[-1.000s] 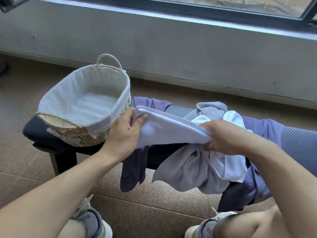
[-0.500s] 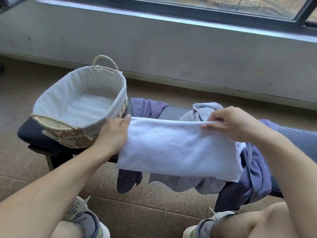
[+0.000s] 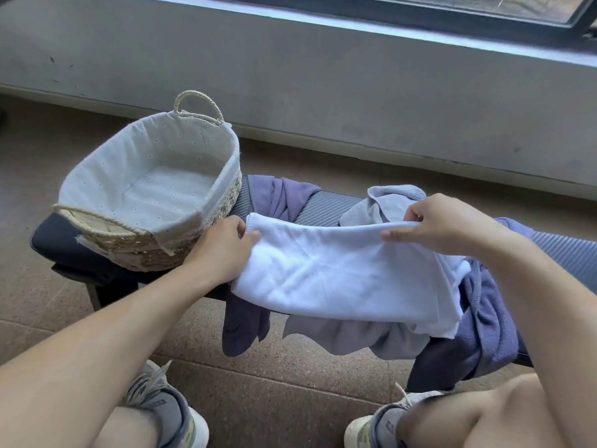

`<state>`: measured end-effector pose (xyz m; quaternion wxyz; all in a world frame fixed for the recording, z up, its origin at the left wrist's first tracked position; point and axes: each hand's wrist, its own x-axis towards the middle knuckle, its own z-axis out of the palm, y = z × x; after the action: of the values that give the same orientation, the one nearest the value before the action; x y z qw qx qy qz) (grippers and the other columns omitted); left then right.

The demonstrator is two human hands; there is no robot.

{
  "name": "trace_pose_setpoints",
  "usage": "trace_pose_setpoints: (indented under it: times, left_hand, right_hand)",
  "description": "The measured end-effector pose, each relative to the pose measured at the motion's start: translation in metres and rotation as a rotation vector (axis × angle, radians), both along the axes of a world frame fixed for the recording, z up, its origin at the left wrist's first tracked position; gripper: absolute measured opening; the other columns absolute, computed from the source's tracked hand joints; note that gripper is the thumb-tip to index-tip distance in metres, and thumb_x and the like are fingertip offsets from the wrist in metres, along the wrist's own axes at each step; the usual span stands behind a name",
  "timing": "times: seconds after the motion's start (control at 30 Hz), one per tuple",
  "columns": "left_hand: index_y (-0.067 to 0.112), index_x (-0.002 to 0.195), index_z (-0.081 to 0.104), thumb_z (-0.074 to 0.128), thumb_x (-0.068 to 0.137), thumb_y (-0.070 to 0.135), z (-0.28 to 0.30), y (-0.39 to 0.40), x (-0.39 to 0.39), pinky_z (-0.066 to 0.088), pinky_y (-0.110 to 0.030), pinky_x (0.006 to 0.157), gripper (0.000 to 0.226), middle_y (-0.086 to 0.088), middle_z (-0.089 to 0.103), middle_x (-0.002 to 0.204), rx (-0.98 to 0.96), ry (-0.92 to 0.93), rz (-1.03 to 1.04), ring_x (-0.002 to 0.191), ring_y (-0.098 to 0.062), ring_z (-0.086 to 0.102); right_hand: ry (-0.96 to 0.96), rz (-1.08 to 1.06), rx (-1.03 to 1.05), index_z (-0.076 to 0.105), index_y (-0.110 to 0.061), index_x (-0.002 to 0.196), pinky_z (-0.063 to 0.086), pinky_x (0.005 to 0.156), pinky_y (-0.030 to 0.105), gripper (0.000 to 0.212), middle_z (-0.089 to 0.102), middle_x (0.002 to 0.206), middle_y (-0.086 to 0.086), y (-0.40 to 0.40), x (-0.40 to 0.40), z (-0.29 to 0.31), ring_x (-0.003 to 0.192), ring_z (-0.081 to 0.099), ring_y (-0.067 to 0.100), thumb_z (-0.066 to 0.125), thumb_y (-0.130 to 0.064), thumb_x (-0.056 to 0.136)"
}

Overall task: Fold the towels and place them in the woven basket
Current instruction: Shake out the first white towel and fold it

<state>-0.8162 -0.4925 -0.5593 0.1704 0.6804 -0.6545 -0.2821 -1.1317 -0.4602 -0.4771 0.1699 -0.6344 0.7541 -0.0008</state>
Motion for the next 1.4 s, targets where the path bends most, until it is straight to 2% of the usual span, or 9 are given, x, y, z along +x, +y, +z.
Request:
trace_pose_setpoints:
  times: [0.17,0.3,0.37,0.43,0.57,0.93,1.07,1.17,1.4]
  left_hand:
    - [0.016,0.085,0.05,0.049,0.098,0.057,0.012,0.004,0.002,0.054,-0.041,0.072,0.043,-0.008,0.067,0.084,0.006,-0.207,-0.02,0.08,-0.034,0.068]
    - [0.025,0.085,0.051,0.06,0.093,0.054,0.025,0.023,-0.01,0.045,-0.036,0.068,0.031,0.004,0.063,0.081,-0.349,-0.187,-0.217,0.079,-0.023,0.06]
    - [0.029,0.111,0.06,0.055,0.097,0.052,0.018,0.039,-0.025,0.047,-0.038,0.09,0.028,0.006,0.066,0.109,-0.376,-0.147,-0.43,0.106,-0.02,0.06]
    - [0.028,0.147,0.043,0.036,0.102,0.057,-0.002,0.049,-0.036,0.022,-0.037,0.121,0.054,0.003,0.043,0.154,-0.222,-0.292,-0.62,0.147,-0.019,0.031]
    - [0.027,0.162,0.003,-0.001,0.09,0.07,-0.029,0.049,-0.043,-0.007,-0.043,0.126,0.083,0.001,-0.002,0.171,-0.135,-0.539,-0.684,0.156,-0.017,-0.012]
    - [0.035,0.161,-0.006,0.011,0.091,0.08,-0.032,0.032,-0.054,-0.008,-0.054,0.123,0.084,-0.001,-0.008,0.17,-0.112,-0.574,-0.688,0.155,-0.024,-0.017]
    - [0.024,0.159,0.023,0.036,0.105,0.049,-0.013,0.025,-0.051,0.005,-0.04,0.125,0.061,-0.002,0.022,0.167,-0.079,-0.221,-0.594,0.156,-0.021,0.006]
    - [0.024,0.131,0.062,0.052,0.101,0.024,0.015,0.02,-0.037,0.043,-0.037,0.102,0.031,-0.001,0.067,0.127,-0.243,0.11,-0.213,0.12,-0.023,0.058]
    - [0.014,0.098,0.066,0.048,0.099,0.013,0.033,0.02,0.007,0.051,-0.027,0.05,0.018,-0.007,0.074,0.078,0.146,0.304,0.065,0.055,-0.016,0.065]
  right_hand:
    - [-0.199,-0.155,-0.131,0.065,-0.018,0.083,0.03,0.054,0.027,0.037,0.054,0.072,-0.019,0.004,0.021,-0.003,0.066,0.049,-0.001,0.076,-0.053,0.081]
    - [-0.208,-0.148,-0.113,0.064,-0.027,0.099,0.036,0.062,0.029,0.032,0.054,0.081,-0.022,0.002,0.021,-0.005,0.072,0.052,0.0,0.073,-0.053,0.083]
    - [-0.226,-0.173,-0.058,0.059,-0.027,0.111,0.041,0.055,0.027,0.04,0.061,0.079,-0.008,0.003,0.015,-0.003,0.064,0.058,0.011,0.073,-0.052,0.083]
    - [-0.226,-0.18,0.004,0.055,-0.027,0.117,0.045,0.049,0.025,0.041,0.066,0.08,-0.001,0.007,0.01,0.001,0.059,0.064,0.014,0.073,-0.047,0.086]
    - [-0.265,-0.174,0.087,0.054,-0.029,0.121,0.045,0.045,0.023,0.039,0.072,0.089,0.002,0.012,0.005,0.0,0.063,0.069,0.014,0.072,-0.036,0.088]
    - [-0.956,-0.281,-0.226,0.06,-0.015,0.118,0.032,0.04,0.024,0.029,0.055,0.068,0.006,0.001,0.05,-0.008,0.037,0.044,0.01,0.067,-0.011,0.091]
    - [-1.069,-0.237,-0.242,0.057,-0.014,0.115,0.033,0.037,0.02,0.026,0.052,0.045,-0.009,-0.001,0.077,-0.01,0.035,0.043,0.009,0.069,-0.011,0.092]
    - [-1.053,-0.178,-0.225,0.055,-0.014,0.116,0.038,0.037,0.022,0.029,0.055,0.053,-0.001,-0.003,0.099,-0.015,0.038,0.046,0.012,0.07,-0.013,0.092]
    - [-0.831,-0.064,-0.175,0.051,-0.032,0.112,0.061,0.068,0.053,0.042,0.063,0.078,0.0,-0.022,0.149,-0.042,0.065,0.072,0.027,0.065,-0.032,0.073]
